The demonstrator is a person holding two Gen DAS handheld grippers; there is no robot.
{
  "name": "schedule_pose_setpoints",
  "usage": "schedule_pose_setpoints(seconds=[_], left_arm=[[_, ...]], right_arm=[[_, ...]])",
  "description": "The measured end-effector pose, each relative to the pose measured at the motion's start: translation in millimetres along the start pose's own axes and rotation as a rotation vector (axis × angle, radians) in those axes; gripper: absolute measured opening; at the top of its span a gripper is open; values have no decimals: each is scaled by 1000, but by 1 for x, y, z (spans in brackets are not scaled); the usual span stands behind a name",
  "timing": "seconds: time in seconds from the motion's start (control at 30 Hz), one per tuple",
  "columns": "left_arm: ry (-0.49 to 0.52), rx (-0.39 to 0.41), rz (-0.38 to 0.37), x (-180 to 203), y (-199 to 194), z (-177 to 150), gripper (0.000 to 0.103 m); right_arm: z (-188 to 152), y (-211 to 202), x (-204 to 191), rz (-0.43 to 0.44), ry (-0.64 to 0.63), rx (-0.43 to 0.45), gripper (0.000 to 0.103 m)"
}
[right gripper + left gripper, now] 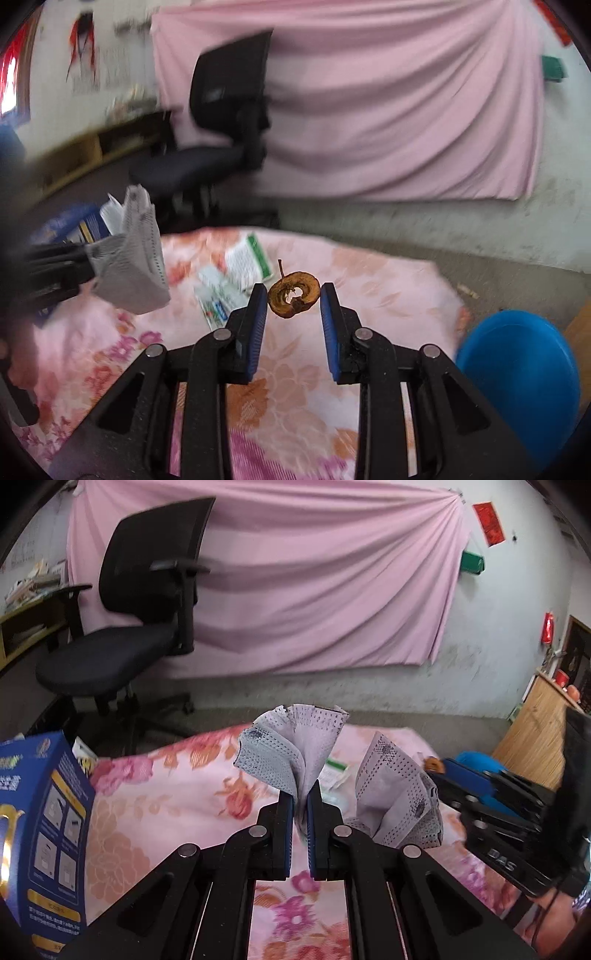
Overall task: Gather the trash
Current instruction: 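Lift the grey mask and fruit slice and carry both over the basin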
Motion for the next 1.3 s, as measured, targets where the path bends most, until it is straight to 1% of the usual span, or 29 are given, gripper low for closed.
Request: schedule_pose_setpoints(seconds=[0.1,0.23,0.33,0.5,0.63,0.73,0.83,1.03,1.1,1.17,1.2,1.3], left_arm=[[26,50,5,12,-10,8,4],[80,142,1,38,-27,19,4],[118,212,-11,58,-39,26,4],[184,332,-44,91,-58,40,4],[201,380,-91,120,-62,50,4],[217,405,-131,146,-56,55,4],[235,400,-171,172,-44,56,4],[291,382,-239,229,-15,45,4],[309,362,-266,246,-3,41,4],[324,325,-299,265,12,37,4],[336,291,-318,275,21,33,5],[354,200,-340,294,45,24,5]], right_arm=[[4,-34,12,-34,54,119,52],[13,-65,24,-111,58,258,52],[22,-79,33,-153,71,347,52],[22,-109,45,-220,61,464,52],[19,-126,59,-293,65,525,52],[17,-140,76,-337,88,549,52],[5,-155,99,-390,116,563,52],[-20,-176,140,-490,139,547,52],[-28,-178,154,-509,152,526,52],[-33,-176,169,-517,174,495,52],[-37,-173,178,-520,192,474,52],[-45,-160,196,-515,247,405,52]])
Point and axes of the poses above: each gripper's, at about its wrist camera, not at the fingertips, and y roughly the way its jaws point, x to its right, z to its top, the point moved 5 cm from there along y, roughly the way its jaws point, and after that the axes turned 2 degrees about -z, right-handed, at the moved point
